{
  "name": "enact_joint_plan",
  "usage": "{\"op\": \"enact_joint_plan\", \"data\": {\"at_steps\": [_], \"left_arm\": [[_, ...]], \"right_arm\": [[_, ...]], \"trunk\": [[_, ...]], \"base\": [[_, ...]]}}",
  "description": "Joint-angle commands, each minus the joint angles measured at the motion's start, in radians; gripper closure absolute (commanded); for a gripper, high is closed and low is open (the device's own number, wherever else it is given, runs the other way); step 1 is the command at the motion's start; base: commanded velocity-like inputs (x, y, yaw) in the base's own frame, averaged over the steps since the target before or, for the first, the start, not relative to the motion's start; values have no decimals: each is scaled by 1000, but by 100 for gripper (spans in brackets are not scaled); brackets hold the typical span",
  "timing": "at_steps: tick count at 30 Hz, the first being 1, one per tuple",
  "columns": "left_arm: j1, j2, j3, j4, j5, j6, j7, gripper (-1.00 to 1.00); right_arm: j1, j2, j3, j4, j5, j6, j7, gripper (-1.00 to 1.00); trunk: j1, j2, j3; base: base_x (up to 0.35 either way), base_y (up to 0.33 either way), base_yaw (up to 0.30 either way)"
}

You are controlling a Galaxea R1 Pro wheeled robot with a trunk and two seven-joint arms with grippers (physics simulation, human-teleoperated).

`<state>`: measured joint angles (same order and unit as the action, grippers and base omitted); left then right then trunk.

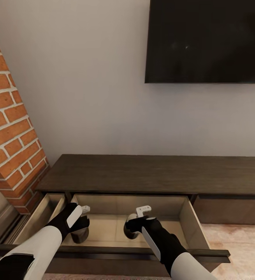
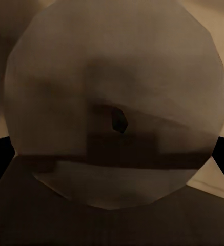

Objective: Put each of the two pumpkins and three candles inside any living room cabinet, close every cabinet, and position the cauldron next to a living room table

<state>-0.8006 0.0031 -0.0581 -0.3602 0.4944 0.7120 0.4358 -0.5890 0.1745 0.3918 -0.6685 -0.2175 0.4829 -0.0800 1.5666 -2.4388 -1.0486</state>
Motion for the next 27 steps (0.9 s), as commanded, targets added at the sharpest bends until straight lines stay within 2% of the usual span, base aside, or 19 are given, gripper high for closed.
{"op": "enact_joint_plan", "data": {"at_steps": [1, 9, 16, 18, 27], "left_arm": [[0, 0, 0, 0, 0, 0, 0, 100], [18, 15, 3, -10, 1, 0, 0, 100], [23, 27, 5, -35, 3, 1, 0, 100], [23, 27, 4, -35, 3, 1, 0, 100], [23, 29, 5, -36, 3, -1, -3, 100]], "right_arm": [[0, 0, 0, -1, 0, -6, 0, 100], [-12, -3, 1, 1, -4, -7, -1, 100], [-15, -3, 2, 0, -3, -7, -1, 100], [-15, -3, 2, 0, -3, -7, -1, 100], [-15, -3, 2, 1, -3, -7, -1, 100]], "trunk": [[4, -7, -3], [8, -14, -6], [34, -61, -28], [34, -62, -36], [34, -62, -36]], "base": [[0, 0, 0], [0, 0, 0], [0, 0, 0], [0, 0, 0], [47, 0, 0]]}}
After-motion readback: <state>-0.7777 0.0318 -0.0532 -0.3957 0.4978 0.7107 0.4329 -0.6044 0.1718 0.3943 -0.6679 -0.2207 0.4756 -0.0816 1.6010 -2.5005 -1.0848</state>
